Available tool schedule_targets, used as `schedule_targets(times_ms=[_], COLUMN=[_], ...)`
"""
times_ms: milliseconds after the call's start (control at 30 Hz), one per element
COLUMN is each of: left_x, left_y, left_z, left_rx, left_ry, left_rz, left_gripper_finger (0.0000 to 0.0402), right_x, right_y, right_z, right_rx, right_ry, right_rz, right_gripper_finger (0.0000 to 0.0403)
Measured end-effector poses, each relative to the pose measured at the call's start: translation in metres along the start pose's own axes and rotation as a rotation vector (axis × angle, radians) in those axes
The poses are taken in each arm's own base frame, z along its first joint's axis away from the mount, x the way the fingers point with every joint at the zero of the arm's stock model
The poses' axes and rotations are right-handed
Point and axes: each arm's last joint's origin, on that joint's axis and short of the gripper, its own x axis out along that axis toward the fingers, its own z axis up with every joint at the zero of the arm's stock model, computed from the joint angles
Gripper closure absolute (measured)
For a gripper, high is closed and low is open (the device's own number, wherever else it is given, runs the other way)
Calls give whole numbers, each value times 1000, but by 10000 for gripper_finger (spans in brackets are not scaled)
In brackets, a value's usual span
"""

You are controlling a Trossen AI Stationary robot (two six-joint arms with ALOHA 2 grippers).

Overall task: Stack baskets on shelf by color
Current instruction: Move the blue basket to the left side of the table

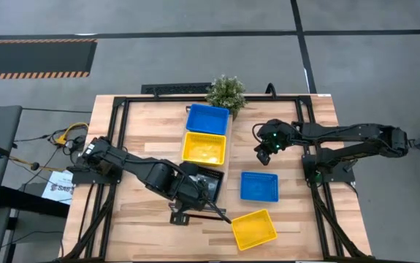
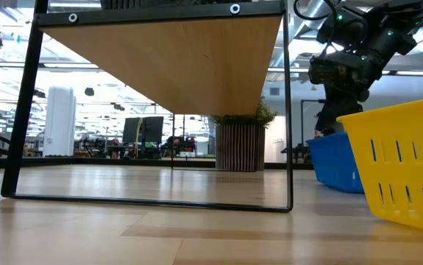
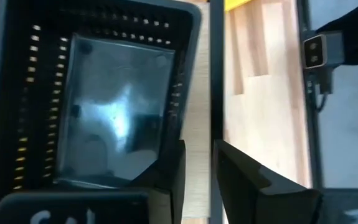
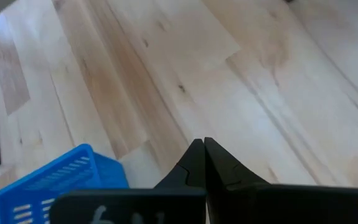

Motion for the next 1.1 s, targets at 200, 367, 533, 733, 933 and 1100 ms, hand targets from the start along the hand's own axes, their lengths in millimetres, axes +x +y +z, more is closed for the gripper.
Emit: schedule_targets(times_ms=[200,367,533,733,933,1100], left_x=[0,0,0,-7,-62,-100], left_y=[-1,-2,-4,-3,3,10], left_z=[2,2,5,6,9,-3], left_rx=[-57,-112,-132,-140,-116,-98], left_ry=[-12,-4,-30,-52,-261,-442], left_rz=[-28,-56,-87,-94,-37,81], left_gripper_finger=[333,334,334,334,334,334], right_x=[1,1,1,1,-1,-18], right_y=[8,15,23,31,33,44], right_z=[-4,-9,-15,-22,-34,-37], right_rx=[-8,16,74,221,383,384], right_ry=[21,45,79,127,222,303], right_rz=[21,38,54,58,-10,-130], right_gripper_finger=[396,396,396,396,400,401])
